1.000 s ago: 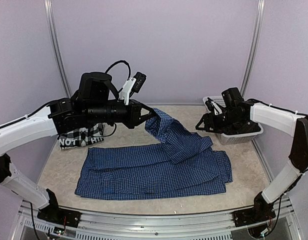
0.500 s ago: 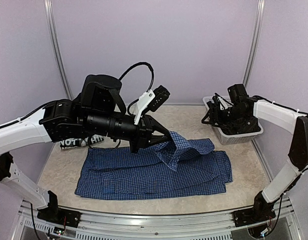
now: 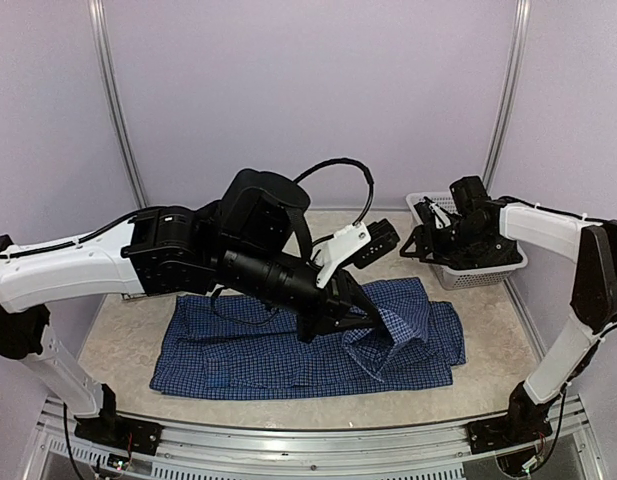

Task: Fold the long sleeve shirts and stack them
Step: Smooth out the rectangle-folded shirt at the center of the board.

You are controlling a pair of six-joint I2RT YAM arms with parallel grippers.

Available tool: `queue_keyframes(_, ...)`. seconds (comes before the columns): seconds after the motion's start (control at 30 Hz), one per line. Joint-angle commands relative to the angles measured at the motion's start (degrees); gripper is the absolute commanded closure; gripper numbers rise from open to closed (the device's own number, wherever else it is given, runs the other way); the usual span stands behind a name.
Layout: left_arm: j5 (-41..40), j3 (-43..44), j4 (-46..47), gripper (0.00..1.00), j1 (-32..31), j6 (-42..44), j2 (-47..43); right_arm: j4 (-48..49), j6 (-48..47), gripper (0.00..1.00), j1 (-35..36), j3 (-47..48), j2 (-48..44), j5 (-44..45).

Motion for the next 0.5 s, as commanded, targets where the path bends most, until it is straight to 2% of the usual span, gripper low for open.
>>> queue_keyframes(0.0,-0.1,2.2,-2.0,1.00,0.6,1.2,3.3,0.8,-1.2,0.32,-0.5,-3.1,1.6,-2.6)
queue_keyframes(0.27,3.1,-1.8,3.7,1.00,7.7,-4.3,3.3,3.0,-1.7,0.35,0.3,-6.4,3.0,-4.7)
queue_keyframes(0.47,3.9,-7.6,8.9,1.00,15.9,-10.9,1.6,3.1,-2.1,0.35,0.2,-5.7,4.1,-4.2)
